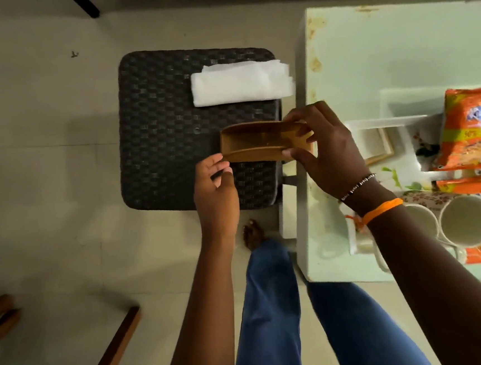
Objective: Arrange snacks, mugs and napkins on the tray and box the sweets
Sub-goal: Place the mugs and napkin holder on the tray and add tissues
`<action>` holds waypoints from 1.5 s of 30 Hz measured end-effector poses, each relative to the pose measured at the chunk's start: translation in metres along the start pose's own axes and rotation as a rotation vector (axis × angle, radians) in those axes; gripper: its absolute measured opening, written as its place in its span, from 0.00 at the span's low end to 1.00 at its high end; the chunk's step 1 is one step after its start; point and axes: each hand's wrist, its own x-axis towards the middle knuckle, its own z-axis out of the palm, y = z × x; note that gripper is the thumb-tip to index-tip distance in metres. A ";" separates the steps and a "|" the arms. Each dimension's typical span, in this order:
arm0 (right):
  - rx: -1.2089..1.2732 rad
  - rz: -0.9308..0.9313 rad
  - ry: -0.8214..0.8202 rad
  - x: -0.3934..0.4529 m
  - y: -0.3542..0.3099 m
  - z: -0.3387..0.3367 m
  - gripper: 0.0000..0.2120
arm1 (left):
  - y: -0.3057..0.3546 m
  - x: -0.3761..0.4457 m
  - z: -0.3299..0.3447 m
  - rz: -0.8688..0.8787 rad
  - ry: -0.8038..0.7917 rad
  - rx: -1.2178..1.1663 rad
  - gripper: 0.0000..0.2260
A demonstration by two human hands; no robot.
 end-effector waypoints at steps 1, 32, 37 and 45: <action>-0.030 0.001 0.019 -0.011 0.007 -0.008 0.19 | 0.000 -0.006 0.006 0.011 -0.017 0.010 0.10; -0.114 0.230 -0.044 -0.104 0.160 -0.136 0.22 | -0.027 -0.112 0.174 0.080 -0.325 0.398 0.06; -0.117 0.234 -0.063 -0.101 0.160 -0.132 0.21 | -0.025 -0.104 0.172 0.076 -0.314 0.356 0.05; 0.013 0.349 -0.142 -0.085 0.173 -0.152 0.19 | -0.019 -0.101 0.177 0.245 -0.435 0.390 0.06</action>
